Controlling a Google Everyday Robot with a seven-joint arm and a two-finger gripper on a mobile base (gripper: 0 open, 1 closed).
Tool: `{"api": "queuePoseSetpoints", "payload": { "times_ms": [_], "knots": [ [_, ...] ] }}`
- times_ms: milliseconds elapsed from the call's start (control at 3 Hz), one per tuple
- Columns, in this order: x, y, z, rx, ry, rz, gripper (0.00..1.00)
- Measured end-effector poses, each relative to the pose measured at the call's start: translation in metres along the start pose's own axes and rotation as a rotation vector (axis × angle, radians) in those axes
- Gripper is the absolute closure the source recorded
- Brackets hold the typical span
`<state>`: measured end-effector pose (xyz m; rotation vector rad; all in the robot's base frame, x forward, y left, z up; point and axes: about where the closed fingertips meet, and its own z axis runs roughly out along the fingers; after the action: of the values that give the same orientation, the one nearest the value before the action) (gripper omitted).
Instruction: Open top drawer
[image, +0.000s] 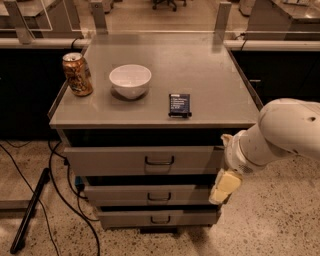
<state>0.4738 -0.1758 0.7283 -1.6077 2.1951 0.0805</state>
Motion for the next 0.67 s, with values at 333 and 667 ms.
{"api": "queuePoseSetpoints", "payload": {
  "times_ms": [333,667],
  "knots": [
    [0.0011,-0.006,0.0119,0.005,-0.021,0.006,0.0],
    [-0.0003,-0.0118,0.0216,0.011,-0.046,0.001,0.0]
  ]
}}
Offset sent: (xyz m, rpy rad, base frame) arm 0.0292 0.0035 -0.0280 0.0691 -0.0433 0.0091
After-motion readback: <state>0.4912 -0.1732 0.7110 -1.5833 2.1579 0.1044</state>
